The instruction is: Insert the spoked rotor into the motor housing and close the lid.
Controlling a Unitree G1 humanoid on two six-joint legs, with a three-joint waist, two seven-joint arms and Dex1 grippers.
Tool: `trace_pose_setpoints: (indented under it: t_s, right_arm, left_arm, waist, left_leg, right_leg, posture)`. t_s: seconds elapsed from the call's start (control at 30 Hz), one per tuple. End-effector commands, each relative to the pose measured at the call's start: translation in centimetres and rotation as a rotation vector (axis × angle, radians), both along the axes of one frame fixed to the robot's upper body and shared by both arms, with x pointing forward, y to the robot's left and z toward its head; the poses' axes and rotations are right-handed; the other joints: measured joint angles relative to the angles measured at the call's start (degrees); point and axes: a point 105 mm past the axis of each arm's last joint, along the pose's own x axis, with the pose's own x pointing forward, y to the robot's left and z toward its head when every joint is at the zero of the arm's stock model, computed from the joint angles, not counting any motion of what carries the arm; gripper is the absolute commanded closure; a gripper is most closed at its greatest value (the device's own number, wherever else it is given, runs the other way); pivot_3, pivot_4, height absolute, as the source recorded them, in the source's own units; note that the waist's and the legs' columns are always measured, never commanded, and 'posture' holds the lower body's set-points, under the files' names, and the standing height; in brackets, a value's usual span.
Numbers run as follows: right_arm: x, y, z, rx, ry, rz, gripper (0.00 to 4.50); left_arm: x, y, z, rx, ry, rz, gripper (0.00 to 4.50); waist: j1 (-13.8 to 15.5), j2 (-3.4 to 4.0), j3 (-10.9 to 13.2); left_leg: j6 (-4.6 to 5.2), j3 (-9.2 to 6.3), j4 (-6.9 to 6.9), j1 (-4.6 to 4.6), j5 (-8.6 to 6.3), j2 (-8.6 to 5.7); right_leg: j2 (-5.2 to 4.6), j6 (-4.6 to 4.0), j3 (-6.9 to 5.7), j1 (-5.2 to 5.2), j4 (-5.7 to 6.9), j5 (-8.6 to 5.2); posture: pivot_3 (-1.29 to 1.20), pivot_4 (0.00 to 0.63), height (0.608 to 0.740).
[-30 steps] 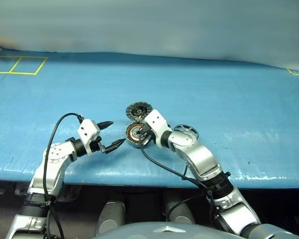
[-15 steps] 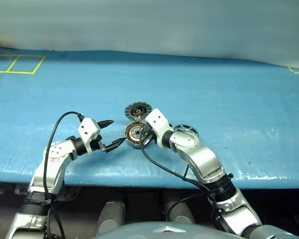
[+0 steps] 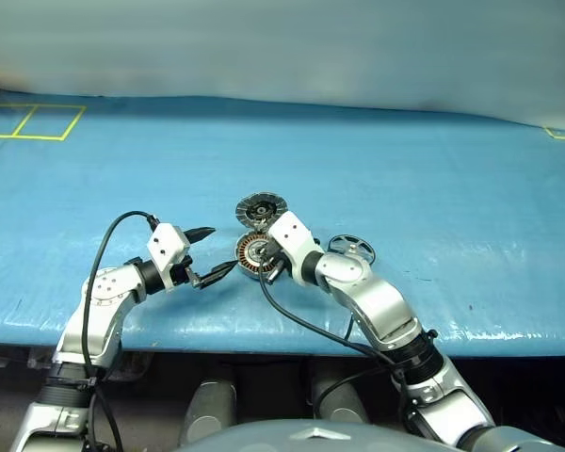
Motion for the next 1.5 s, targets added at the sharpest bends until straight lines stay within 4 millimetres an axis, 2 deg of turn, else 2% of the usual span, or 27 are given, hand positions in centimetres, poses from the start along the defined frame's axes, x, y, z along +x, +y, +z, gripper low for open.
trace_pose_setpoints:
  t_s: [0.03, 0.6, 1.5]
  right_arm:
    - [-0.3, -0.2, -1.3, -0.019, 0.046, -0.003, 4.47]
    - [-1.4, -0.9, -5.4, -0.079, 0.178, -0.027, 4.47]
    - [-2.6, -2.2, -8.0, -0.131, 0.250, -0.082, 4.47]
  left_arm:
    - [0.0, 0.2, 0.6, 0.001, -0.023, 0.001, 0.00]
    - [-0.2, 0.2, 0.5, -0.002, -0.017, 0.007, 0.00]
    - [-0.2, 0.0, 0.4, -0.004, -0.010, -0.007, 0.00]
  waist:
    - [0.00, 0.00, 0.00]
    - [-0.08, -0.06, -0.09]
    - [-0.32, -0.10, -0.80]
  left_leg:
    - [0.00, 0.00, 0.00, 0.01, 0.00, 0.00]
    - [-0.10, 0.01, 0.02, 0.54, -0.08, 0.07]
    - [-0.58, -0.04, -0.01, 0.76, -0.42, 0.11]
  right_leg:
    - [0.00, 0.00, 0.00, 0.01, 0.00, 0.00]
    - [-0.01, -0.05, -0.02, 0.52, -0.03, -0.05]
    - [-0.10, -0.12, -0.18, 0.50, -0.19, -0.12]
  posture:
    - [0.00, 0.150, 0.740]
    - [0.00, 0.150, 0.740]
    - [0.00, 0.150, 0.740]
